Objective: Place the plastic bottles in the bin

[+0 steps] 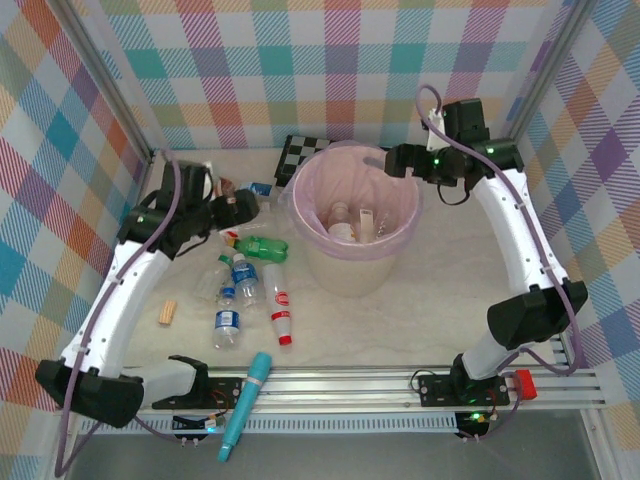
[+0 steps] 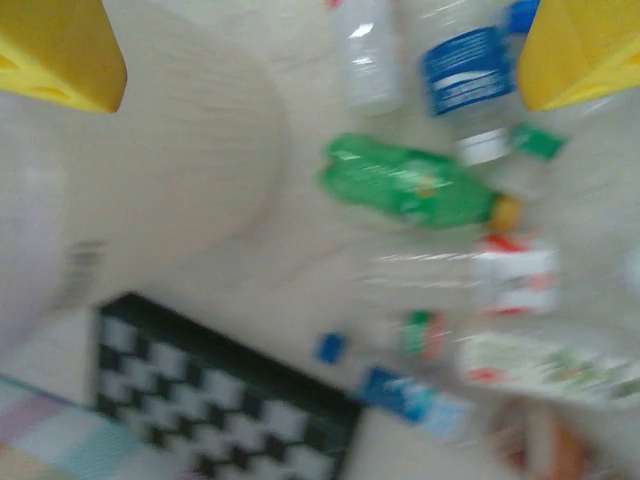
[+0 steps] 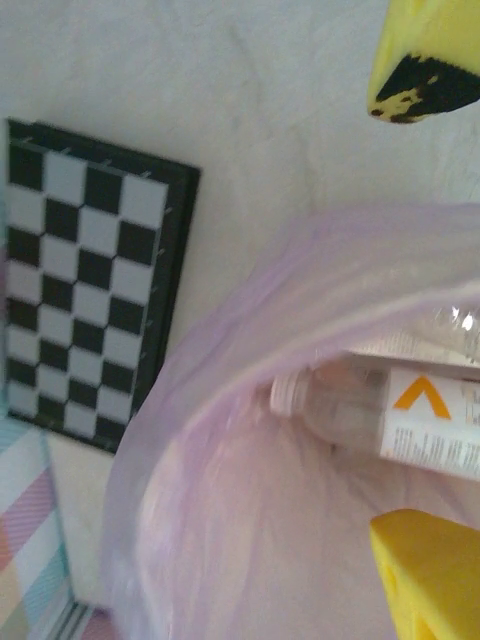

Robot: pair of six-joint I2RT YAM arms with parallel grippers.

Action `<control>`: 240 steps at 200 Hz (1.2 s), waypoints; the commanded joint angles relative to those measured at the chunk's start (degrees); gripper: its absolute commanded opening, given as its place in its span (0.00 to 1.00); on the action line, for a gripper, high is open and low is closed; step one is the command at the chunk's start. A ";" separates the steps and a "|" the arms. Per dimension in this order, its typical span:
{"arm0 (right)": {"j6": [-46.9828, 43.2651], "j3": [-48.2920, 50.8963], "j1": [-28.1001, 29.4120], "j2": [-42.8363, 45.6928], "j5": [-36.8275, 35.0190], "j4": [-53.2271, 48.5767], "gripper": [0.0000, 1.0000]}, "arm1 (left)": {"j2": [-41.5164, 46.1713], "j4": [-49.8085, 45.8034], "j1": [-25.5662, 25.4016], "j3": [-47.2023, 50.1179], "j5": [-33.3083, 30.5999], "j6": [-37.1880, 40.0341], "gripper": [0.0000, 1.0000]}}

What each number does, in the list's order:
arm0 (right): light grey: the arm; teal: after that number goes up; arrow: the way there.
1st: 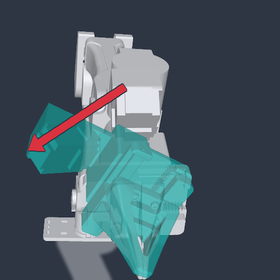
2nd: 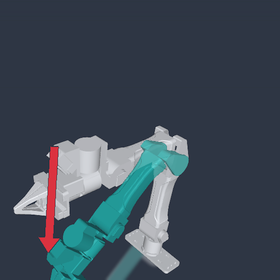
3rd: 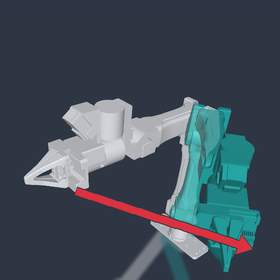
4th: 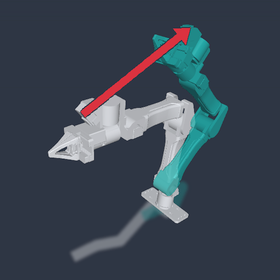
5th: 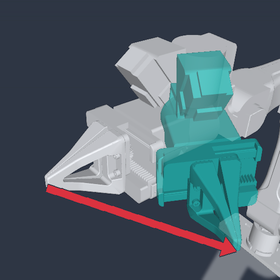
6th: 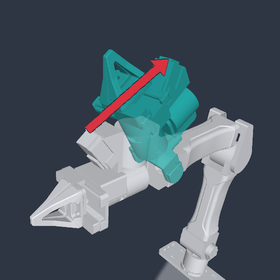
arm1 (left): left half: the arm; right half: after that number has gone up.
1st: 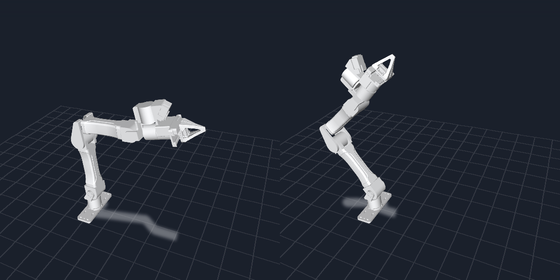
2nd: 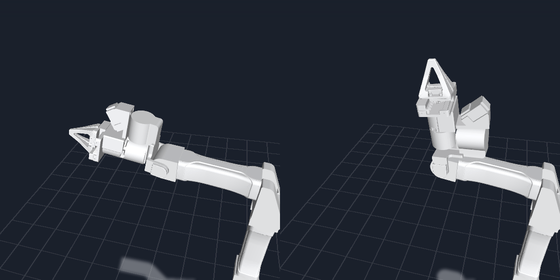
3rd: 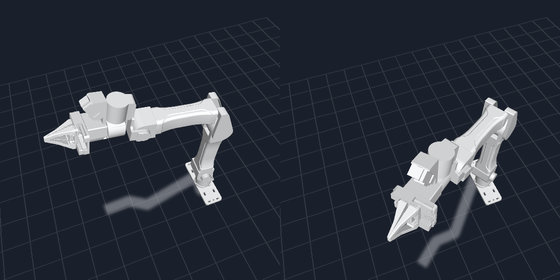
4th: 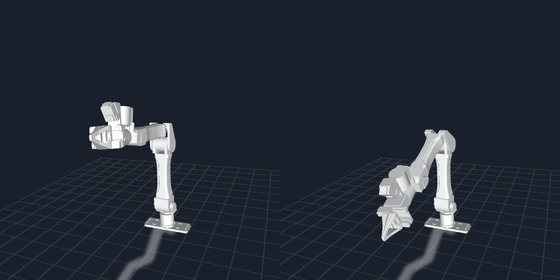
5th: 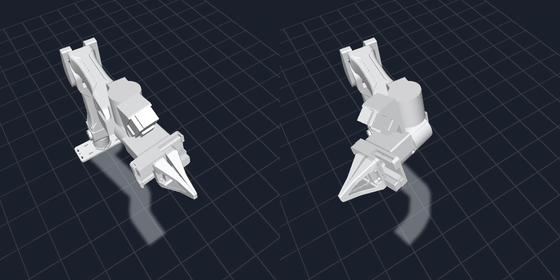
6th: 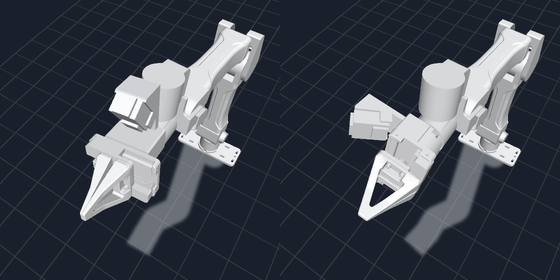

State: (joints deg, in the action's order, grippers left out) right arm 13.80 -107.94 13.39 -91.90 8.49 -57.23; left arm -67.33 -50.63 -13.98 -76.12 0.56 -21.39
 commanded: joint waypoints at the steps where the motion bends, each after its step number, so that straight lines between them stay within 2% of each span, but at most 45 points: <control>1: -1.54 -3.32 -0.38 2.73 3.70 -3.00 1.00 | 2.97 -5.55 3.56 7.78 -7.07 -0.38 1.00; 41: -1.50 -4.02 -0.81 6.65 4.08 -2.71 0.99 | 5.60 -1.13 5.20 20.93 -10.70 -4.14 1.00; 89: -1.50 -1.98 -1.51 8.58 3.03 -2.71 0.99 | 3.20 8.16 8.23 32.20 -8.99 -5.98 1.00; 180: -0.97 0.20 -1.92 10.59 2.23 -2.63 1.00 | -9.72 15.84 9.29 31.82 -8.25 -1.90 1.00; 215: -1.02 0.62 -1.93 10.77 1.85 -2.60 1.00 | -11.16 17.70 9.32 32.61 -6.83 -2.52 0.91; 240: -0.68 0.73 -2.07 10.62 2.47 -2.37 1.00 | -10.90 17.86 9.31 32.79 -6.12 -2.86 0.81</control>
State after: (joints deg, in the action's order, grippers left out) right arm 12.97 -107.63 11.79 -82.06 10.96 -59.48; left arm -78.39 -33.87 -5.15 -43.38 -6.83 -24.40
